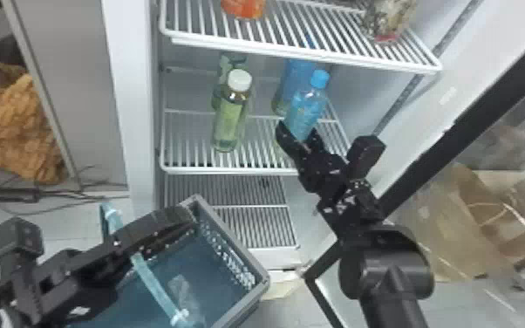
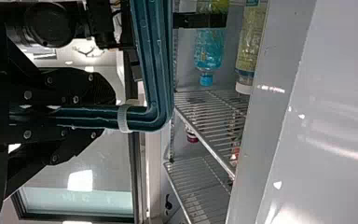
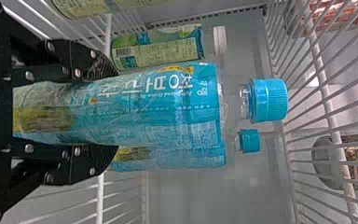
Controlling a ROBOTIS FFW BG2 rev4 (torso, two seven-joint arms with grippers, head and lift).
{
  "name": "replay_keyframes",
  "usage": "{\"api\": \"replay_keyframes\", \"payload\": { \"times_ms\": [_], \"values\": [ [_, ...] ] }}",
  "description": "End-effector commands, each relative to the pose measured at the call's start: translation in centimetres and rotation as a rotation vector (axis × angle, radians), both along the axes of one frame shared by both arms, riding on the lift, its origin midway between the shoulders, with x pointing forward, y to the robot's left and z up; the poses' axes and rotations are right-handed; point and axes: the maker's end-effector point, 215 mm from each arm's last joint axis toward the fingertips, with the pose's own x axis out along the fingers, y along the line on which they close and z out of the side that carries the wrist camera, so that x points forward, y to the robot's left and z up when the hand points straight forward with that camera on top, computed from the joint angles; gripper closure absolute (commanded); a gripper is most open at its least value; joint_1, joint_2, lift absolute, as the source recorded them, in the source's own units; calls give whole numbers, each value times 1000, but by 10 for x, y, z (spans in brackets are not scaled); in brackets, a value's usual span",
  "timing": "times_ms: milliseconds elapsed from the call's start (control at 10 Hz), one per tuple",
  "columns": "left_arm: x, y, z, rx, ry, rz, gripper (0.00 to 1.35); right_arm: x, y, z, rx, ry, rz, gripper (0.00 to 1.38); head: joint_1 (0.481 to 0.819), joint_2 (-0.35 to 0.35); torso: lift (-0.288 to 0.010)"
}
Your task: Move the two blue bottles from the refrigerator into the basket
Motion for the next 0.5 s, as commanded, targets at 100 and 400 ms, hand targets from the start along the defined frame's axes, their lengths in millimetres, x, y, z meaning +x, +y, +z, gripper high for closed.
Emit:
{"api": "replay_keyframes", "payload": {
  "times_ms": [100,400],
  "values": [
    [-4,-1,-4,10,6,-12,1181,-5,-2,4,-1,-24,-2,1280,695,-299,-216],
    [-3,-3,-2,9,1,-18,1181,-34,-7,26,-19,-65,-6,1280,695,-305,-216]
  ]
}}
